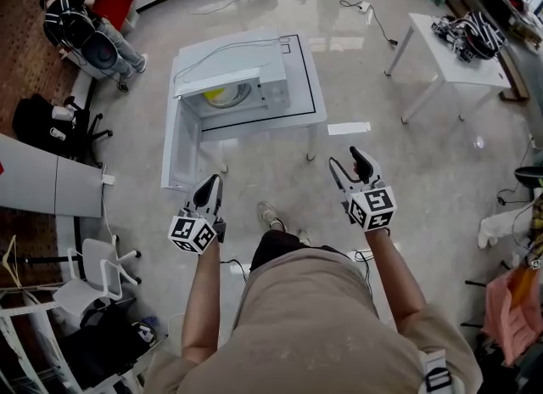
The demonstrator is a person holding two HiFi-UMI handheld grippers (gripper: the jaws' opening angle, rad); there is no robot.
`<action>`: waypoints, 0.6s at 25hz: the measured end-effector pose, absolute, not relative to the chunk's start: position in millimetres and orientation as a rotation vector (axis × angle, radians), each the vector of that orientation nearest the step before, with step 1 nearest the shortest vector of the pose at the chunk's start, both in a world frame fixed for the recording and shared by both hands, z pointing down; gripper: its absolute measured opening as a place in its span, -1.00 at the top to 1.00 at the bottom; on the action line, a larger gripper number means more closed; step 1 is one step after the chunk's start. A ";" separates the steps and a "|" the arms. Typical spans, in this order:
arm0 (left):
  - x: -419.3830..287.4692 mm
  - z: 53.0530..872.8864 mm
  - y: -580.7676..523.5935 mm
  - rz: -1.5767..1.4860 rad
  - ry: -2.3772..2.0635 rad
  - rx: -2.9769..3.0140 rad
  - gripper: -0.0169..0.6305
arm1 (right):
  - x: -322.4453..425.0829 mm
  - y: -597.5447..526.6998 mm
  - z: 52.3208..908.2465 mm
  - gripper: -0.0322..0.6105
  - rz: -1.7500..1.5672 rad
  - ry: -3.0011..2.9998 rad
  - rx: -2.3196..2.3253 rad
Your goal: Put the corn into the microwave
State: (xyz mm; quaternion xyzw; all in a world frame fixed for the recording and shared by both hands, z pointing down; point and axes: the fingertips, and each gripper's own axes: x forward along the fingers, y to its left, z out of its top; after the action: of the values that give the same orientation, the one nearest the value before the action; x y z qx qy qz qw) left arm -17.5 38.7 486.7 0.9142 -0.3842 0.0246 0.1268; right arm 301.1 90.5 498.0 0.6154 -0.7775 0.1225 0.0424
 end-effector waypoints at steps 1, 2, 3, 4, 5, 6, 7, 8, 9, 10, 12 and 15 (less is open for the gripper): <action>-17.4 488.9 42.0 0.078 -1.119 2.655 0.92 | 302.5 94.2 500.5 0.09 0.379 -2.375 1.882; -17.0 491.1 44.7 0.083 -1.121 2.647 0.92 | 303.8 97.2 503.2 0.09 0.385 -2.371 1.880; -16.6 493.0 47.2 0.087 -1.122 2.639 0.92 | 305.0 99.8 505.9 0.09 0.393 -2.369 1.878; -16.3 494.4 50.0 0.091 -1.124 2.633 0.92 | 305.8 102.5 508.7 0.09 0.402 -2.367 1.875; -16.1 495.2 52.9 0.094 -1.126 2.631 0.92 | 306.2 105.1 511.3 0.09 0.410 -2.366 1.873; -16.2 495.7 55.4 0.098 -1.128 2.632 0.92 | 306.0 107.2 513.6 0.09 0.416 -2.366 1.869; -16.5 495.9 56.8 0.099 -1.129 2.635 0.92 | 305.3 108.2 515.4 0.09 0.420 -2.367 1.865; -17.0 496.2 56.9 0.098 -1.130 2.637 0.92 | 304.1 107.8 516.6 0.09 0.421 -2.370 1.860; -17.7 497.0 55.9 0.095 -1.131 2.636 0.92 | 302.4 106.3 517.4 0.09 0.422 -2.372 1.855; -18.5 498.3 54.7 0.092 -1.131 2.632 0.92 | 300.4 104.7 518.2 0.09 0.422 -2.368 1.848; -19.7 502.5 54.2 0.085 -1.131 2.615 0.92 | 297.0 103.4 521.3 0.12 0.416 -2.334 1.823; -18.6 507.0 53.9 0.070 -1.126 2.588 0.92 | 293.6 101.8 521.0 0.20 0.395 -2.299 1.790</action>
State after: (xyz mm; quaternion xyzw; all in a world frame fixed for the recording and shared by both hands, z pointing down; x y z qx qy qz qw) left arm -18.6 53.9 507.0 0.9051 -0.3938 0.0244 0.1584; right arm 293.6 101.8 521.0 0.6056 -0.7780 0.1338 0.1004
